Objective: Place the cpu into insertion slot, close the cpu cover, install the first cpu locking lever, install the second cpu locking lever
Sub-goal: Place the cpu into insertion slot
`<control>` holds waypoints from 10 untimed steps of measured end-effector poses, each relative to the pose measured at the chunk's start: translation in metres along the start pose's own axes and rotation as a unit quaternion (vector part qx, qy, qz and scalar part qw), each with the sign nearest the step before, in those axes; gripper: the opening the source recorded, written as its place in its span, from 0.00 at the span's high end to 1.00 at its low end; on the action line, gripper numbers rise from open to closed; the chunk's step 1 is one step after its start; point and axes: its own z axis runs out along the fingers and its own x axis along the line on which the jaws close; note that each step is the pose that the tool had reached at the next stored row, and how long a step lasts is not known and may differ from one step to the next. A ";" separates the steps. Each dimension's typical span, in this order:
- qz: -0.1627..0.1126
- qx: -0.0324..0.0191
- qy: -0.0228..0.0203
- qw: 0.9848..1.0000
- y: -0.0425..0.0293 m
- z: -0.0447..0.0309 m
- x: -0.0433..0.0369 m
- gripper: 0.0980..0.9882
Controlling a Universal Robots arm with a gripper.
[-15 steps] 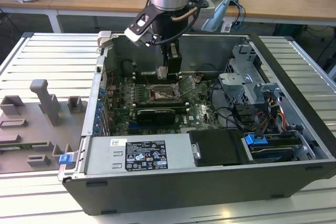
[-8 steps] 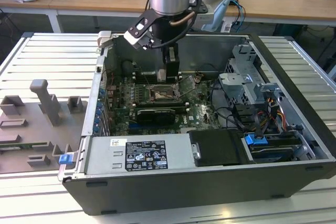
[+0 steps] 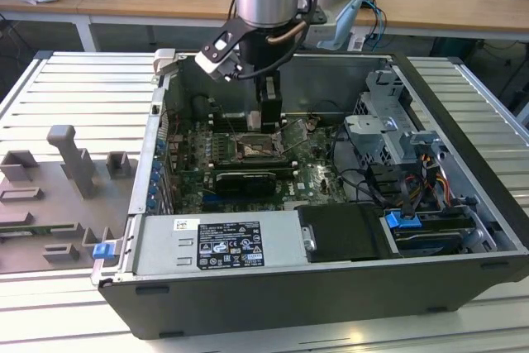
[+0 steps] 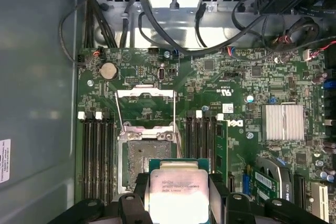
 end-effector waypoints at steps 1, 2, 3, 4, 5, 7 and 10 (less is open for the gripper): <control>0.000 0.000 0.000 1.000 0.0000 0.0006 0.0000 0.51; 0.000 0.000 0.000 1.000 -0.0001 0.0014 0.0000 0.51; 0.000 0.000 0.000 1.000 -0.0001 0.0022 0.0000 0.51; 0.000 0.000 0.000 1.000 -0.0002 0.0031 0.0000 0.51; 0.000 0.000 0.000 1.000 -0.0003 0.0037 0.0000 0.51; 0.000 0.000 0.000 1.000 -0.0004 0.0053 -0.0001 0.51; 0.000 0.000 0.000 1.000 -0.0005 0.0078 -0.0001 0.51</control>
